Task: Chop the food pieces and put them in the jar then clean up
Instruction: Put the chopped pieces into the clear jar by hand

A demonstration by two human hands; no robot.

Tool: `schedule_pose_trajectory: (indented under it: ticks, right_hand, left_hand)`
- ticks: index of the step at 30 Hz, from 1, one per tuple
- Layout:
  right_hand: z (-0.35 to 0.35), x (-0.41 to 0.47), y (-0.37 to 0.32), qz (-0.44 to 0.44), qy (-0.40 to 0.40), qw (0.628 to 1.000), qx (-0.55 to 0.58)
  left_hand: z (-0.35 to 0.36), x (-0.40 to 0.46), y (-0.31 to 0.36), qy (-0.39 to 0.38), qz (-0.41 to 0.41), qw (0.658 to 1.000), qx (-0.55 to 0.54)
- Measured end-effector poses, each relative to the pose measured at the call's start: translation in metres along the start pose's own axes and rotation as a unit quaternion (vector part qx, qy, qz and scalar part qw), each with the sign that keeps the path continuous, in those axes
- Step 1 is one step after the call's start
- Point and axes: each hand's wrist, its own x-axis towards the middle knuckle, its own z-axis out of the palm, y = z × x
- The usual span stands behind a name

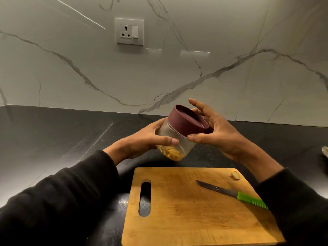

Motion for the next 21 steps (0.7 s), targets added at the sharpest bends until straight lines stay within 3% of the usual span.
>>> schedule_pose_trajectory:
  ticks: [3,9,13,18,21]
  right_hand:
    - [-0.002,0.000,0.000,0.016,0.000,1.000,-0.025]
    - [0.005,0.003,0.005,0.072,0.000,0.986,-0.147]
    - [0.012,0.001,0.004,0.088,0.030,0.991,-0.095]
    - [0.016,0.000,0.000,0.053,0.119,0.991,0.017]
    - [0.021,0.001,0.002,0.035,0.154,0.986,0.057]
  left_hand:
    - [0.002,0.000,0.003,-0.006,-0.002,1.000,-0.017]
    - [0.012,-0.001,0.001,0.018,0.012,0.998,0.065]
    - [0.014,0.000,0.003,0.036,0.025,0.998,0.050]
    - [0.015,0.001,0.004,0.126,0.046,0.991,0.000]
    - [0.014,0.002,0.003,0.105,0.018,0.993,-0.059]
